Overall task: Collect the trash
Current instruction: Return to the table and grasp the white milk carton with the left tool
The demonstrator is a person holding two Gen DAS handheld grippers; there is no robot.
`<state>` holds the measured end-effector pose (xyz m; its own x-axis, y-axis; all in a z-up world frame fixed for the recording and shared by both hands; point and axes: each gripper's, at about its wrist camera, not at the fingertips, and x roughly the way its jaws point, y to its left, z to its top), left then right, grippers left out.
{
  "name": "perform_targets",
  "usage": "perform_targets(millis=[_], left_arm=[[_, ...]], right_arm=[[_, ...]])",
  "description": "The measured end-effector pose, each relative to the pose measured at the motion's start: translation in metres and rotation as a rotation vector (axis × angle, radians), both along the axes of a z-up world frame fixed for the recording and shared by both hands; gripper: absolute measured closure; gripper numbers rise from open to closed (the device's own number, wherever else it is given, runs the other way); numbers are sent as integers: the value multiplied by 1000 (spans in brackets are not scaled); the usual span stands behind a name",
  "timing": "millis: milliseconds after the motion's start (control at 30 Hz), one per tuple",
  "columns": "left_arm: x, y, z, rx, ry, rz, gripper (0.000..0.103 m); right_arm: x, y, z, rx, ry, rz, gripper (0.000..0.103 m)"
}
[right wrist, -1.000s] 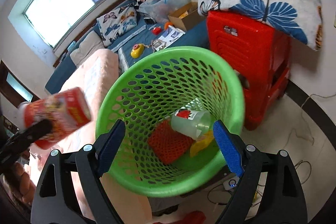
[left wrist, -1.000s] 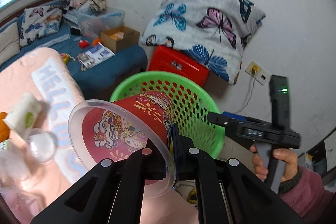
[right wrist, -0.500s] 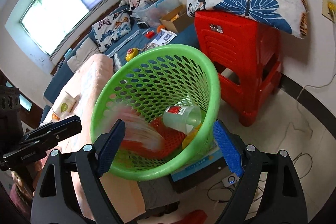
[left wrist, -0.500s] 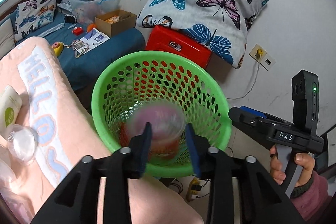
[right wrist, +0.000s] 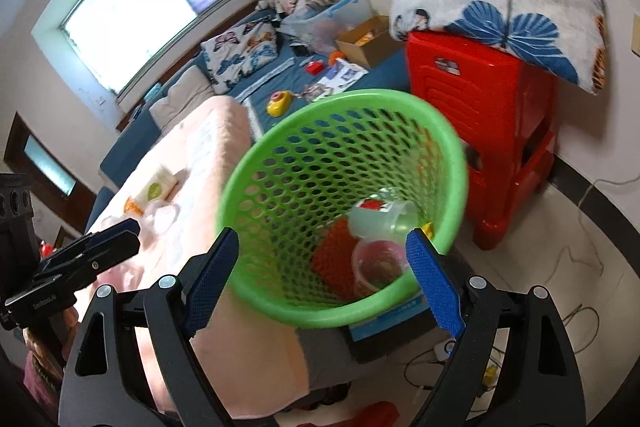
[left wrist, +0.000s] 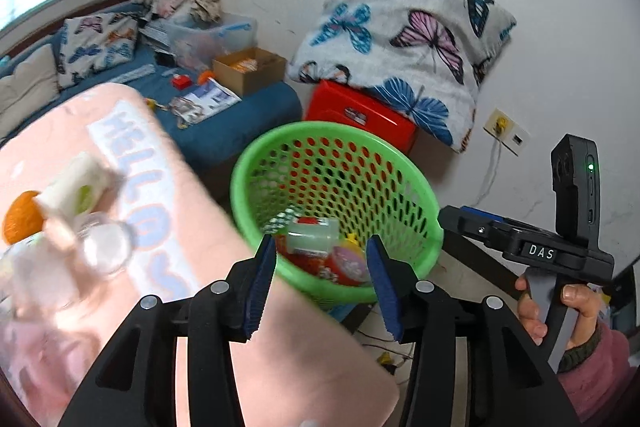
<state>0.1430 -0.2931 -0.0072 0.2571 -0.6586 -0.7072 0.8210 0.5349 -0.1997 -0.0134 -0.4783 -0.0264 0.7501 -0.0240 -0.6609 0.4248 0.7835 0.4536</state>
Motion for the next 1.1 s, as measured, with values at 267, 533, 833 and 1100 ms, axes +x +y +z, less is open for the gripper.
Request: perform_targets(millis=[267, 533, 833, 1100], left_arm=[[-1, 72, 15, -12, -71, 142, 57], [8, 150, 21, -46, -86, 301, 57], [32, 230, 22, -72, -61, 488, 54], [57, 276, 16, -93, 5, 557, 41]], right_arm=[[17, 44, 15, -27, -22, 99, 18], [40, 85, 24, -45, -32, 190, 18], [65, 124, 25, -45, -22, 288, 18], [87, 169, 20, -50, 1, 386, 18]])
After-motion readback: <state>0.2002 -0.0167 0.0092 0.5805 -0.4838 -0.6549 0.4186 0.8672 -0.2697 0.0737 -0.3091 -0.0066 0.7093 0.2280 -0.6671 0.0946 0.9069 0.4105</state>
